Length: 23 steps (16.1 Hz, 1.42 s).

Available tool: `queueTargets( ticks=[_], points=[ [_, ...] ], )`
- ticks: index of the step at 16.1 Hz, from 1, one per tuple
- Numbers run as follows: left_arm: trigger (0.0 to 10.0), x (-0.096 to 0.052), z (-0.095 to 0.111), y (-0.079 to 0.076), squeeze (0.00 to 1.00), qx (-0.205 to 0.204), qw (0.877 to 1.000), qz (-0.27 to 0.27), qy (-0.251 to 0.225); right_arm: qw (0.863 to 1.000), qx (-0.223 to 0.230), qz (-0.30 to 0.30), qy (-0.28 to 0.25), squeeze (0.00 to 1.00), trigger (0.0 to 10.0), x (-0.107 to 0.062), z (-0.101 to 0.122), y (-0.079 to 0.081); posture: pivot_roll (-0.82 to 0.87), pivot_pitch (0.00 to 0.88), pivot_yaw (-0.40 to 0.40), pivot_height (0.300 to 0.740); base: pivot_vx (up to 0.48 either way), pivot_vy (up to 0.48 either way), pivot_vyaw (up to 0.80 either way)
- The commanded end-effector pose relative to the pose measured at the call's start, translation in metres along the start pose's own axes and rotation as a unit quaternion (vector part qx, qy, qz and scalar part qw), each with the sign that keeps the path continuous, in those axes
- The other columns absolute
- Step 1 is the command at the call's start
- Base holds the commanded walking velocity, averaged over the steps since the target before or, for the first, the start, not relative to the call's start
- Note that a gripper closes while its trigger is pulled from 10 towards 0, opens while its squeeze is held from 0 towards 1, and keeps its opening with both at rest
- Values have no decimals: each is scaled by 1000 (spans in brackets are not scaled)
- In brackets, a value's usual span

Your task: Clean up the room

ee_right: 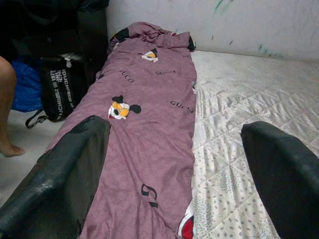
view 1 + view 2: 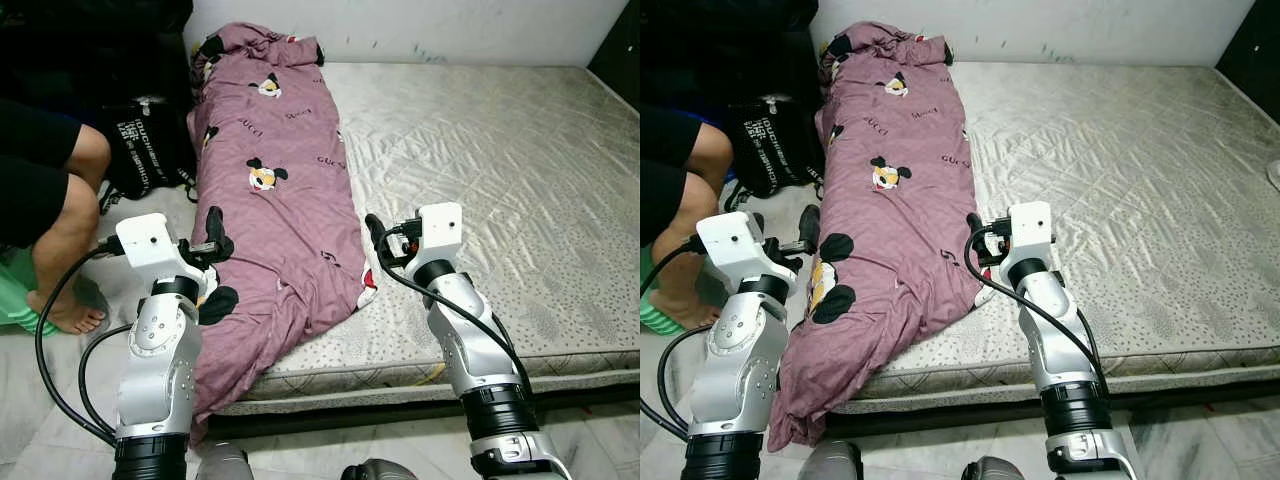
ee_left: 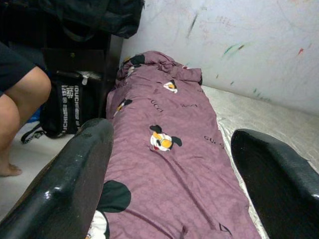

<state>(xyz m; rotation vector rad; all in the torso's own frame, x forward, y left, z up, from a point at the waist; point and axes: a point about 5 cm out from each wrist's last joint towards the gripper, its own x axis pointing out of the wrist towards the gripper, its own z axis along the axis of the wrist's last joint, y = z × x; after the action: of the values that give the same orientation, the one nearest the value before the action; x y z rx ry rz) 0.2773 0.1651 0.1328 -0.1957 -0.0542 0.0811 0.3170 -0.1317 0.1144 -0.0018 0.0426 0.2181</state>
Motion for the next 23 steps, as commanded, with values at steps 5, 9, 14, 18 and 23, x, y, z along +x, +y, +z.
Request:
queueTargets(
  ticks=[5,9,14,18,23],
  points=[
    [10000,1,3,-1,0,11,1000,-1,-3,1000,14,7,-4,0,10000,-1,1,-1,45,67,-57,721,0,0,0],
    [10000,1,3,-1,0,12,1000,2,-4,1000,15,12,-4,0,10000,-1,1,0,47,71,-61,671,0,0,0],
    [10000,1,3,-1,0,13,1000,3,-3,1000,18,10,-4,0,10000,-1,1,0,46,73,-62,641,0,0,0],
    [10000,2,3,-2,0,14,1000,4,-4,1000,18,14,-5,0,10000,0,1,0,46,72,-63,641,0,0,0],
    [10000,3,4,-2,0,13,1000,6,-5,1000,14,21,-4,0,10000,2,1,1,48,71,-67,616,0,0,0]
  ],
)
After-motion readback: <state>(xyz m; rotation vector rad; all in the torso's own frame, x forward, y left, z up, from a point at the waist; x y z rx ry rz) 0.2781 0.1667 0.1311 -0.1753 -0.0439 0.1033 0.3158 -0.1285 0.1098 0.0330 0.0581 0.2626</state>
